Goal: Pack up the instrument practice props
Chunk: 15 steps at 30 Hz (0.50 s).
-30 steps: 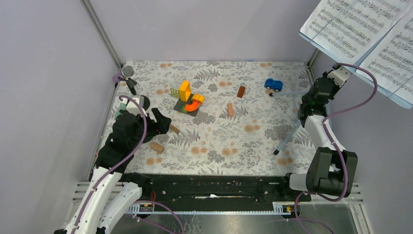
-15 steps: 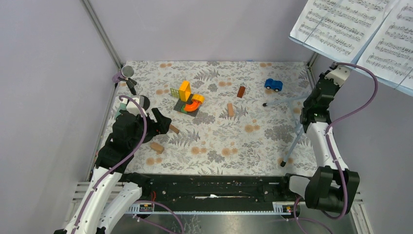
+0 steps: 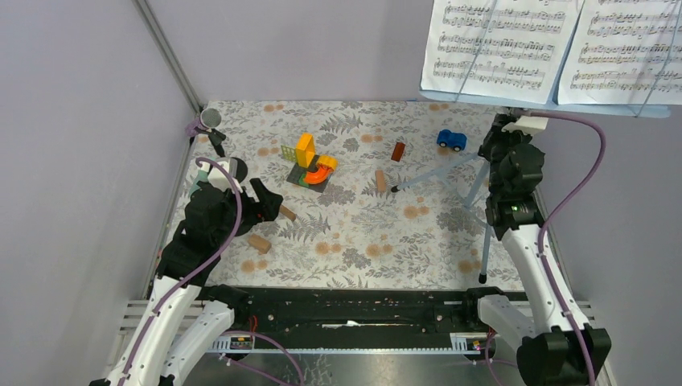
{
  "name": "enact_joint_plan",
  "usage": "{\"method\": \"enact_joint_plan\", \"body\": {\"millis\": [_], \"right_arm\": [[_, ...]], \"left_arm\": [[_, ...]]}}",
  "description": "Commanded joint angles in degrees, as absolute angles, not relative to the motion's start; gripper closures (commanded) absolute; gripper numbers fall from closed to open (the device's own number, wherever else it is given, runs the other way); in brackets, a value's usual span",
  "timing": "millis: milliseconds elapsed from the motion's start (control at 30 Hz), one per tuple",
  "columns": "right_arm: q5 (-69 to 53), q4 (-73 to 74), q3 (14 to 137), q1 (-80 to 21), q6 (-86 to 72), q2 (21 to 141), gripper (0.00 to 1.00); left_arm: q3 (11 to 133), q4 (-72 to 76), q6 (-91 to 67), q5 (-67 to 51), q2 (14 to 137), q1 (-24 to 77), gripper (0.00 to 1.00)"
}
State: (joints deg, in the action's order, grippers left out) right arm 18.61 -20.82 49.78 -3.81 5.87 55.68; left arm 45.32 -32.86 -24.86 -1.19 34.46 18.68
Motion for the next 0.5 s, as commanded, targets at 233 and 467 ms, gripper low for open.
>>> {"method": "enact_joint_plan", "body": {"millis": [233, 467], "right_arm": [[7.8, -38.6, 51.6, -14.6, -8.6, 48.5, 1.00], [20.8, -44.5, 50.2, -34.7, 2.6, 54.0, 1.00]], "left_arm": [[45.0, -30.1, -24.4, -0.5, 34.1, 18.4, 0.11], [45.2, -30.3, -24.5, -0.2, 34.0, 18.4, 0.11]]}}
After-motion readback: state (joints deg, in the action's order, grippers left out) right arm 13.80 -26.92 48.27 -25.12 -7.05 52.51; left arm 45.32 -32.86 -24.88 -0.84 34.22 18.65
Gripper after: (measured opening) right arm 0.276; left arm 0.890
